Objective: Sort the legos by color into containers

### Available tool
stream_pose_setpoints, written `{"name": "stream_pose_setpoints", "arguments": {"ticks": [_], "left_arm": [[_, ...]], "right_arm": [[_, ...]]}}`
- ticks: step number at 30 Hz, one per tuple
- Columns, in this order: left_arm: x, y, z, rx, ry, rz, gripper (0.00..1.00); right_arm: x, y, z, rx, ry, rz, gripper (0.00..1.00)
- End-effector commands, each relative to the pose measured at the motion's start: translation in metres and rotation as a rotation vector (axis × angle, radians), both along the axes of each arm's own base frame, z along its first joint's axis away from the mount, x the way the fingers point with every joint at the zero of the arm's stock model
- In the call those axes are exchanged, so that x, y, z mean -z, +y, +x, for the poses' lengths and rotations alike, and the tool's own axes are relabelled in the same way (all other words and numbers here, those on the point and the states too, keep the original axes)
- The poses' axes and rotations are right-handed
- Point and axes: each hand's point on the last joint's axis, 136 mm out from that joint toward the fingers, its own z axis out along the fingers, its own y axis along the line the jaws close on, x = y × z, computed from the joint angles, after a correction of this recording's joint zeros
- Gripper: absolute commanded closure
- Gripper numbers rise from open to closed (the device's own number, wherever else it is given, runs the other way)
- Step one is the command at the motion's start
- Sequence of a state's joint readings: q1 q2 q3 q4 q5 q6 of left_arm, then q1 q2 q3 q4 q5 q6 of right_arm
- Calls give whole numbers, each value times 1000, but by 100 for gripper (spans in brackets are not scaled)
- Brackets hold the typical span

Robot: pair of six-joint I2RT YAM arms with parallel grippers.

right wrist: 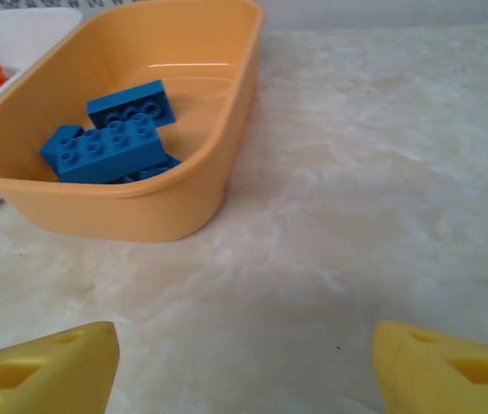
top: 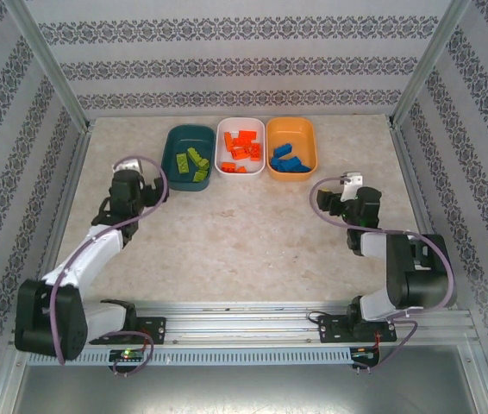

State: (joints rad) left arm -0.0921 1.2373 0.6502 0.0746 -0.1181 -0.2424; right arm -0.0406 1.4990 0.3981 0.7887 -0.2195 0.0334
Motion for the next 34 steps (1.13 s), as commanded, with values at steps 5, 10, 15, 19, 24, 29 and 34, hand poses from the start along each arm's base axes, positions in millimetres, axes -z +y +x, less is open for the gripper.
{"name": "stream_pose_setpoints", "arguments": {"ticks": [5,10,15,19,24,29,34], "left_arm": [[3,22,39,38,-134,145,0],[24,26,27,68,-63,138,0],[41,24,28,87,-193,118,0],[53,17,27,133,-239,121,0],[53,20,26,108,-230,120,0],[52,15,24,140,-248,119,0],[53,12,27,160,-227,115,0]], "right_arm": [[-13,-9,7,63,-72,-47,9],[-14,-9,7,63,-79,-45,2],[-13,-10,7,70,-76,-45,2],[-13,-11,8,75,-75,-49,2],[-13,-11,8,78,-74,-53,2],[-13,-10,9,85,-73,-63,2],[-13,-11,7,88,-78,-64,2]]}}
